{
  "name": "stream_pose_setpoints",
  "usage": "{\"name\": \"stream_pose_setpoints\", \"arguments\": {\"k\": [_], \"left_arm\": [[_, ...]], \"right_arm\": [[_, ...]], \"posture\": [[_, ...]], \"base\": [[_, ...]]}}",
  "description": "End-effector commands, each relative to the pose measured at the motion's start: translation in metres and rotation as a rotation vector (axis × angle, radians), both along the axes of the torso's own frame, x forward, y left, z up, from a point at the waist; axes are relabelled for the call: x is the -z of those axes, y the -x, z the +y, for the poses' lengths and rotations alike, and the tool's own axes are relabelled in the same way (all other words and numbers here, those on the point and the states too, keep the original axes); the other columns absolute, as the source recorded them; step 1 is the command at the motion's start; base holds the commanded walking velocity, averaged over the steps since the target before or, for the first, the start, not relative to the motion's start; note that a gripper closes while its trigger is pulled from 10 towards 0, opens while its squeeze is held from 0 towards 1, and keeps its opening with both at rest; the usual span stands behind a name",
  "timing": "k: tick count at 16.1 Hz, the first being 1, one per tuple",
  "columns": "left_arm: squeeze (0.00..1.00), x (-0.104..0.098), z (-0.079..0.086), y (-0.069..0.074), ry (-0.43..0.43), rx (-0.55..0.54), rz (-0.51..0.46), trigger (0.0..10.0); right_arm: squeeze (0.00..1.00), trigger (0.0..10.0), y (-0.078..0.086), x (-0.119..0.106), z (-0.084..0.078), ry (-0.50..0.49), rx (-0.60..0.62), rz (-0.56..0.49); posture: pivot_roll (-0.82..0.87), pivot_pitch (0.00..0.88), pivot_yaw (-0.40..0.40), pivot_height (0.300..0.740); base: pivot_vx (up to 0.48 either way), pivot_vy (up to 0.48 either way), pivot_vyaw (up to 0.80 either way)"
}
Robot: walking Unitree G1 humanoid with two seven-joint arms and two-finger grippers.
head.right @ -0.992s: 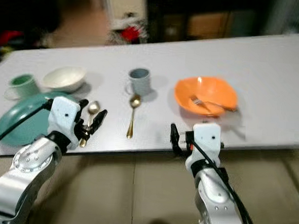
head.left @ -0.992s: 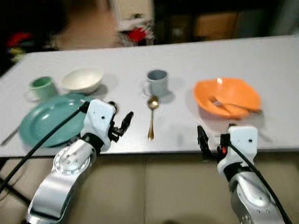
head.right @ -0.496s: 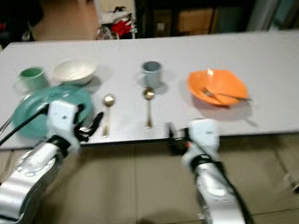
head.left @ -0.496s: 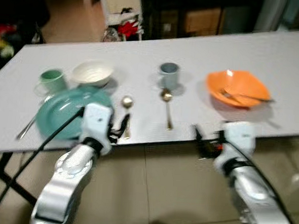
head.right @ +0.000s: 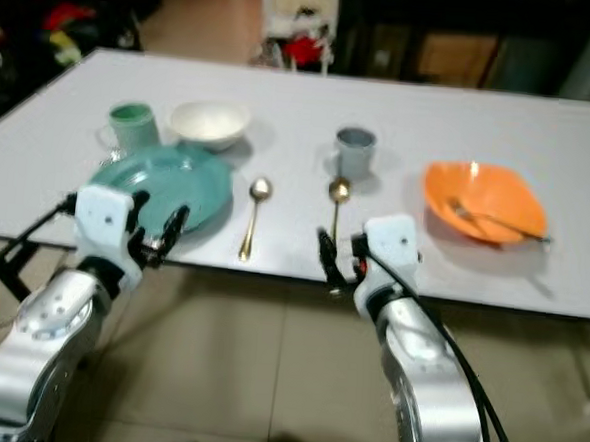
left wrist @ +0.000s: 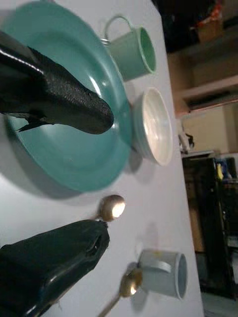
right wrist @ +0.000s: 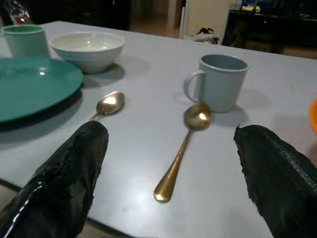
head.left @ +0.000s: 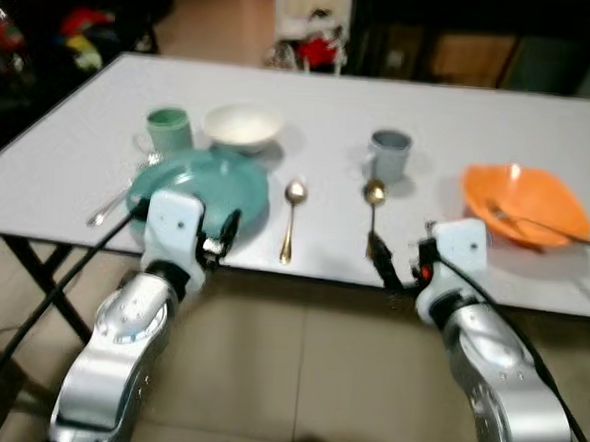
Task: Setting the table
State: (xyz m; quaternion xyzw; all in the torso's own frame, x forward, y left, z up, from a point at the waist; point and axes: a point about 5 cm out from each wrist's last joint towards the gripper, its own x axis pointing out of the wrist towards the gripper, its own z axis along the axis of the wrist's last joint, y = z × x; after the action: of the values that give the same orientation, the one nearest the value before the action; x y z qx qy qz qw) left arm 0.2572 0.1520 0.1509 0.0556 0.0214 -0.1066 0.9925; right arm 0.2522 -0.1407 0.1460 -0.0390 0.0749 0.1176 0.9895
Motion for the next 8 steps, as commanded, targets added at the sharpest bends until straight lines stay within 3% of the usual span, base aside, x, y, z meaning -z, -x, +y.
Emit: {"name": "stream_pose_setpoints", "arguments": {"k": [1,3,8], "left_arm": [[0.0,-0.002,-0.0029,-0.0031,-0.003,0.017,-0.001,10.0],[0.0,-0.0064,-0.0073,-0.0047,-0.009,0.068,-0.002,10.0],[0.0,-0.0033,-0.0049,0.0004,0.011,0.063,0.023,10.0]], "right_arm": [[1.0,10.0,-0.0008,0.0056,-0.0038,0.018,0.013,0.029],[1.0,10.0,-0.0049,0.0079,-0.0036,0.027,0.016,0.062],[1.0,10.0,-0.0078,0.0148,0.0026,0.066,-0.018,0.113]], "posture": [[-0.06,0.0,0.056,0.74],[-0.05,0.017,0.056,0.74],[-0.04,0.023,0.059,0.74]], "base": [[0.315,0.0,0.0],[0.298,0.0,0.0],[0.297,0.0,0.0]]}}
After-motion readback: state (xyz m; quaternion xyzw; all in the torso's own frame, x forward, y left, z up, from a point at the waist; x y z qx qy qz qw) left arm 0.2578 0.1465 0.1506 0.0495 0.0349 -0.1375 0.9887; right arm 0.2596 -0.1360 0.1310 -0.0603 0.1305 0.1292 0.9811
